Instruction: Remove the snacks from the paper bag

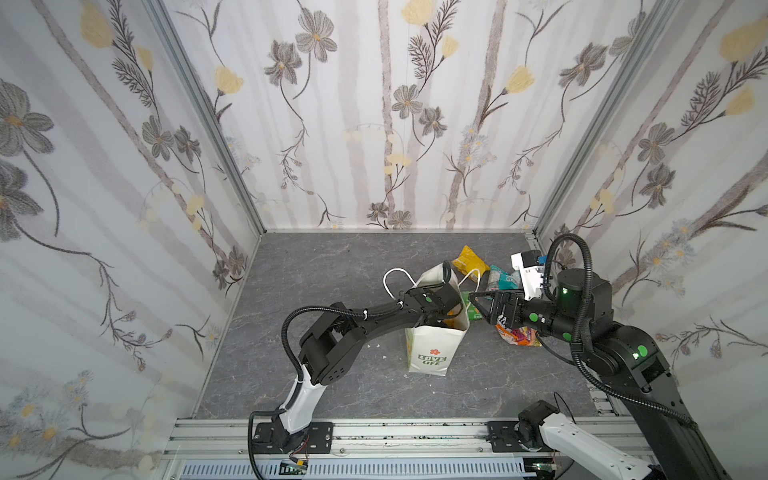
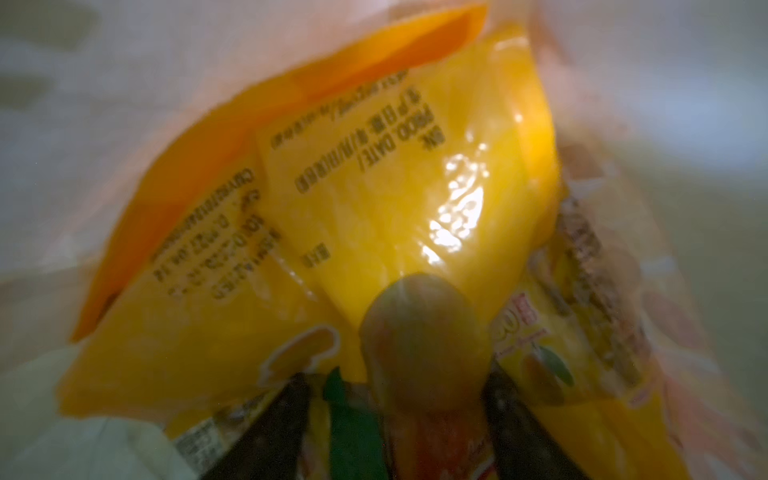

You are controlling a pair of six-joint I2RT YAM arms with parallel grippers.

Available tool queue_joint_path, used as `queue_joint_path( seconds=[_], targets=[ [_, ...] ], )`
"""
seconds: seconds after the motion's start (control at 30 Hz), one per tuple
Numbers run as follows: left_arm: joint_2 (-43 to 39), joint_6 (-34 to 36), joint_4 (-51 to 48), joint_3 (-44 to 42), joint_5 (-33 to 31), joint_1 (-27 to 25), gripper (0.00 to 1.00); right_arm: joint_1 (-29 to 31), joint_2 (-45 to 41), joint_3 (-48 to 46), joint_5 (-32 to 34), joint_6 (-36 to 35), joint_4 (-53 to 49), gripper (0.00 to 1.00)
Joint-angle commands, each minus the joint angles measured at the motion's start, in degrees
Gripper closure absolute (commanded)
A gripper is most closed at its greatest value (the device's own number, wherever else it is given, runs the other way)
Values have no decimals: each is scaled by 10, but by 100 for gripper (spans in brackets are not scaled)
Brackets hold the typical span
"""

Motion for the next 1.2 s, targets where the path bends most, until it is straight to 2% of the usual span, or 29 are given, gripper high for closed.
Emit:
queue_joint_path(
  seconds=[0.0,0.1,0.27,0.3,1.17],
  targets=[
    [13,-4,-34,-7,8,2,58,0,2,-1,2,3,16,0],
    [2,-4,-35,-7,7,2,76,0,3,-2,6,4,16,0],
    [-21,-4,-38,-3,9,1,98,1,2,-9,10,7,18,0],
    [-25,-4,-41,-2,8,1,100,1,0,-9,11,8,18,0],
    [-90,-4,-130,84,-52,2,100,-1,-25,-28,60,5,31,0]
  ],
)
